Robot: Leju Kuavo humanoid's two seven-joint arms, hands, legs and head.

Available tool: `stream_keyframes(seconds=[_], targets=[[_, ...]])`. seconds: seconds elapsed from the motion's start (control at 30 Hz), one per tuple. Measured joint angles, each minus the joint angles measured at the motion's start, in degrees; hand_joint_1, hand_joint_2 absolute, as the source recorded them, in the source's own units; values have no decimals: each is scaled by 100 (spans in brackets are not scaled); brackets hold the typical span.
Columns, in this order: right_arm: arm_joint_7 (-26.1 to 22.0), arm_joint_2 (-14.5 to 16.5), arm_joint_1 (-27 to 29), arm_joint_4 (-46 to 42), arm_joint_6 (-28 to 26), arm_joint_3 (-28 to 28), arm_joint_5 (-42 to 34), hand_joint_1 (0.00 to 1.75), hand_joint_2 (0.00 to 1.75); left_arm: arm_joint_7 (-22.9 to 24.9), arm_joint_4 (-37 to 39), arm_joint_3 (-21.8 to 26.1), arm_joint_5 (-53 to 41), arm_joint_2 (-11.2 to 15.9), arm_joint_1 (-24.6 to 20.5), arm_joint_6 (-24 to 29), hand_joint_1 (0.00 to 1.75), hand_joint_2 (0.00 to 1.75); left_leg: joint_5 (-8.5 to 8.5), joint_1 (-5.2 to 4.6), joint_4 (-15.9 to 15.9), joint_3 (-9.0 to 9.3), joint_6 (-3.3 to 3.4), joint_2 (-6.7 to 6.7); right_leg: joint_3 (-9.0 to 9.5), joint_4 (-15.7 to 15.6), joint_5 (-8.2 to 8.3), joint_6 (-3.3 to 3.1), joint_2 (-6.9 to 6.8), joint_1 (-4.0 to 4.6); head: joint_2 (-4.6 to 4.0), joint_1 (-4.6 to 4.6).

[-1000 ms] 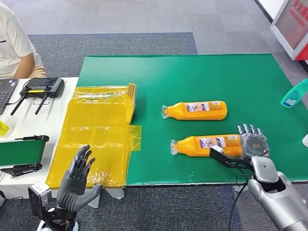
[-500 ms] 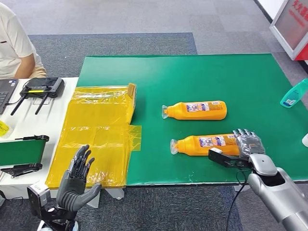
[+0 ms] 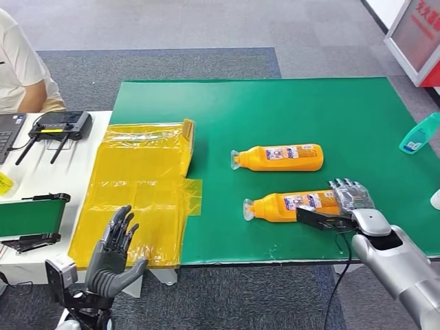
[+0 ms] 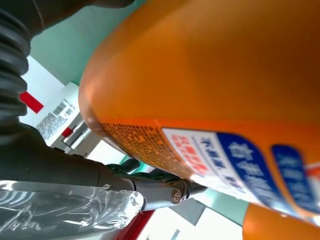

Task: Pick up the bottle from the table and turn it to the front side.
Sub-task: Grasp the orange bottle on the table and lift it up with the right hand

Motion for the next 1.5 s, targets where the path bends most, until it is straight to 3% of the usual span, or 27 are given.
stream_keyframes(seconds=[0.2,0.27,0.33,0.4,0.87,1.07,1.3,1.5], targets=[[-16,43,18,149,-420,192,-92,0,175,11,192,-44,167,-12,-16,28,0,175,1,0,0,9,0,0,7,-3,12,-6,1,0,0,0],[-35,51,56,164,-507,199,-110,69,175,11,244,-44,198,-12,-16,31,0,175,3,0,0,13,-2,1,8,-4,16,-7,3,0,0,0],[-60,55,81,172,-544,201,-128,157,175,11,291,-42,208,-12,-17,28,0,175,6,0,0,16,-5,2,10,-4,21,-8,7,0,0,0],[-87,59,100,182,-554,207,-150,175,175,11,334,-40,211,-10,-24,21,0,175,12,0,0,15,-5,3,8,-4,26,-9,9,0,0,1],[-210,88,106,212,-594,242,-305,175,175,11,484,-26,196,-10,-34,-36,0,175,21,0,0,12,-3,3,6,-4,32,-8,9,1,0,1],[-501,213,418,-45,-1075,43,-873,175,175,2,485,-26,184,-12,-29,-32,0,175,21,2,0,10,-3,3,6,-3,30,-8,8,3,0,1],[-1608,1158,1804,-1394,-1454,-676,-2757,175,175,-95,485,-24,192,-31,-14,97,0,175,17,9,-5,-2,-12,-2,-4,1,8,-23,-2,16,0,-1],[-1988,1973,2567,-2157,-1790,-865,-3132,175,175,-192,459,-111,239,-72,-37,312,0,175,10,12,-7,-8,-18,-3,-13,2,-2,-30,-6,17,0,0]])
